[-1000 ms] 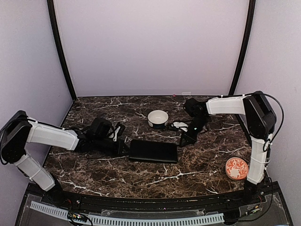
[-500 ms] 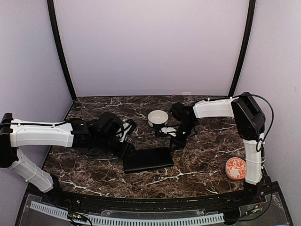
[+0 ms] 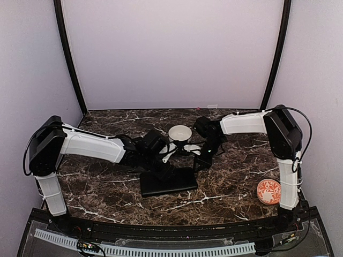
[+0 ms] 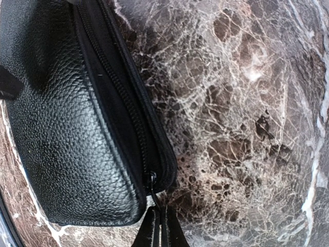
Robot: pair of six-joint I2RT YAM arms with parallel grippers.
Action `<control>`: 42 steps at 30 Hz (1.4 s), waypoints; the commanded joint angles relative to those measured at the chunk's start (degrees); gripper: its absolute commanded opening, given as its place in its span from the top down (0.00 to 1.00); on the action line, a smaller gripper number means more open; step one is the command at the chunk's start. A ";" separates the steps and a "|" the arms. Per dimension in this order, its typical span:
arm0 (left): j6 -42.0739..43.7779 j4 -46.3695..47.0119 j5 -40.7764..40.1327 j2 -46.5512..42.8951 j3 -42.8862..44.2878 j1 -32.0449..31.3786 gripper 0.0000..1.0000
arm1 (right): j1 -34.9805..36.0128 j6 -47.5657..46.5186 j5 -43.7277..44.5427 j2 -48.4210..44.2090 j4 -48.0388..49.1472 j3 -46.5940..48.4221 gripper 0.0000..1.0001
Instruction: Sort the hair-cutting tools
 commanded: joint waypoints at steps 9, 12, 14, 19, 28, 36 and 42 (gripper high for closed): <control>-4.26 -4.27 -1.45 5.36 -0.25 0.10 0.75 | -0.32 -0.54 2.60 -5.86 -0.14 -6.39 1.00; -5.51 -3.87 -1.57 5.38 -1.92 0.10 0.84 | -0.02 -0.44 3.21 -10.17 -0.20 -10.71 1.00; -6.16 -3.35 -1.34 5.57 -2.77 0.10 0.87 | 0.32 0.07 2.16 -12.71 0.06 -13.84 1.00; -7.37 -2.59 -2.11 5.86 -4.31 0.10 0.93 | 2.90 0.64 -3.31 -14.26 -0.22 -18.39 1.00; 2.18 3.60 -5.91 -8.34 -10.56 -2.54 0.61 | 4.40 -0.39 -2.07 -13.91 -0.40 -17.97 1.00; 15.05 2.92 -4.81 -15.70 -12.63 -8.35 0.52 | 2.83 -0.05 -1.59 -13.84 -0.38 -16.56 1.00; 19.49 1.91 -8.00 -8.07 -8.48 -12.68 0.50 | 2.50 0.09 -1.41 -13.43 -0.61 -15.60 1.00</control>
